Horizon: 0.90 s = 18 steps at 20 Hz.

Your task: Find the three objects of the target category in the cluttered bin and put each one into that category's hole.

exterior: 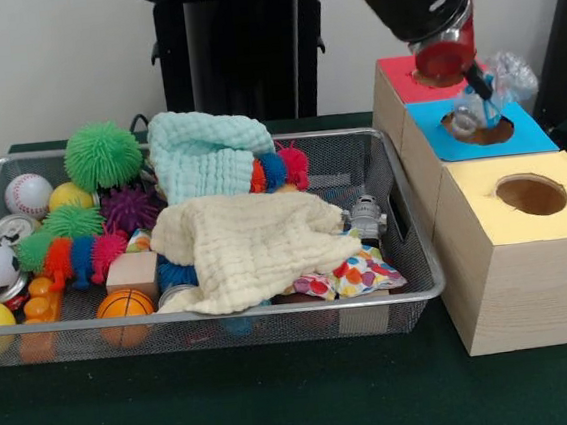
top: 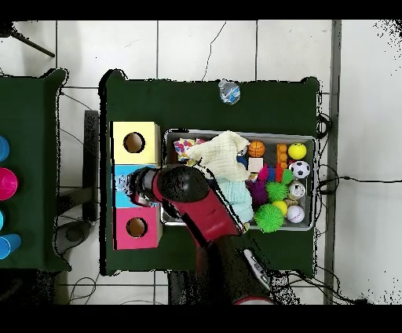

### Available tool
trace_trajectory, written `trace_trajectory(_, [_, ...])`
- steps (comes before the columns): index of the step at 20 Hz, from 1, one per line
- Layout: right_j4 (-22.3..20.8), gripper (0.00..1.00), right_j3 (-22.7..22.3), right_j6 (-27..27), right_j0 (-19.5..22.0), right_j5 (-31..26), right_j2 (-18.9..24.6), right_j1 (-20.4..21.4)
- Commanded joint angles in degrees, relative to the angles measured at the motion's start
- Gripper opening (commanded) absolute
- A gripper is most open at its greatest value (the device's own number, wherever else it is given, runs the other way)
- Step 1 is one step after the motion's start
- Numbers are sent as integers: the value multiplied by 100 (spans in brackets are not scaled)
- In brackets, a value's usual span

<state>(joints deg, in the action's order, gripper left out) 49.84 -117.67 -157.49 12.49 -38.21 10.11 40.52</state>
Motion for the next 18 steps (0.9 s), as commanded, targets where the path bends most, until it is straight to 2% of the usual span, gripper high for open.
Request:
trace_trajectory(1, [-175,0,-535,2300,796,1339,1273,-909])
trace_trajectory(7, [-1117,0,-569,1996,1584,2090,2008,-1631])
trace_trajectory(13, [-2176,0,-387,1547,1991,2302,2075,-2242])
trace_trajectory(17, [-2649,0,-298,1206,2073,2244,2021,-2368])
trace_trajectory(18, [-2851,100,-256,1018,2101,2223,2023,-2395])
